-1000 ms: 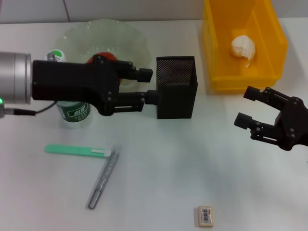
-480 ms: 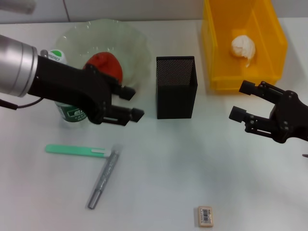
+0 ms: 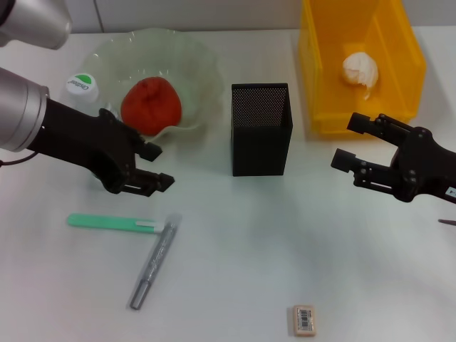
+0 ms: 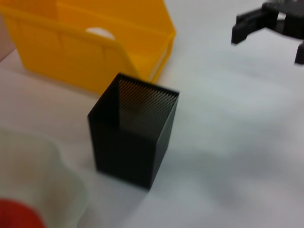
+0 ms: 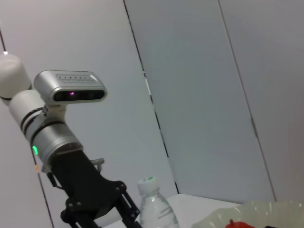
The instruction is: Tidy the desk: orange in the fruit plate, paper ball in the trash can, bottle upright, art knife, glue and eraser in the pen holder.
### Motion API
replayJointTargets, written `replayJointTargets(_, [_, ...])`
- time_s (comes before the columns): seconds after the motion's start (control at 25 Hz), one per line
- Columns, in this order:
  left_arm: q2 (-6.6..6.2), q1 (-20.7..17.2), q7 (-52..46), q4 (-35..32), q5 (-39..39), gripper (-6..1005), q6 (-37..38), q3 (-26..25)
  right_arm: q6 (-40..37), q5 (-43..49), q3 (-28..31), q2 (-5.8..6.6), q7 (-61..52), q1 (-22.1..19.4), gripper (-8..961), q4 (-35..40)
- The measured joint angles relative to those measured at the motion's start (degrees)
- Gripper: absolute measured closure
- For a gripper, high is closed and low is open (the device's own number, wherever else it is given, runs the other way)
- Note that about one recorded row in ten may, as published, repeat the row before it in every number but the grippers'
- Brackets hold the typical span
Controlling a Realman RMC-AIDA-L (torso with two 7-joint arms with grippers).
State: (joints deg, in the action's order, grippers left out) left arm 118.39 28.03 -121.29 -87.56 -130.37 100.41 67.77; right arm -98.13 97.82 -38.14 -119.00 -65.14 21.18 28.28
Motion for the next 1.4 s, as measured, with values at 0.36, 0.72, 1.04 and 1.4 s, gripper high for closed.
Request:
replayJointTargets(0.36, [0.27, 3.07, -0.57, 0.59, -12.28, 491, 0.91, 4.51, 0.87, 0.0, 0.0, 0.0, 0.01, 1.08, 121, -0.79])
replayJointTargets(0.72, [0.41, 4.21, -0.7, 1.5, -16.32, 492, 2.57, 7.0, 2.06, 0.0, 0.0, 0.0, 0.02, 1.92, 121, -1.71])
replayJointTargets(1.04, [0.58, 4.25, -0.71, 4.35, -16.94, 494, -0.23, 11.18, 2.43, 0.63, 0.0, 0.0, 0.02, 2.84, 121, -2.4])
replayJointTargets(1.4, [0.63, 6.01, -0.7, 9.11, -21.43, 495, -3.73, 15.02, 2.9, 0.82, -0.01, -0.07, 0.02, 2.99, 121, -2.46])
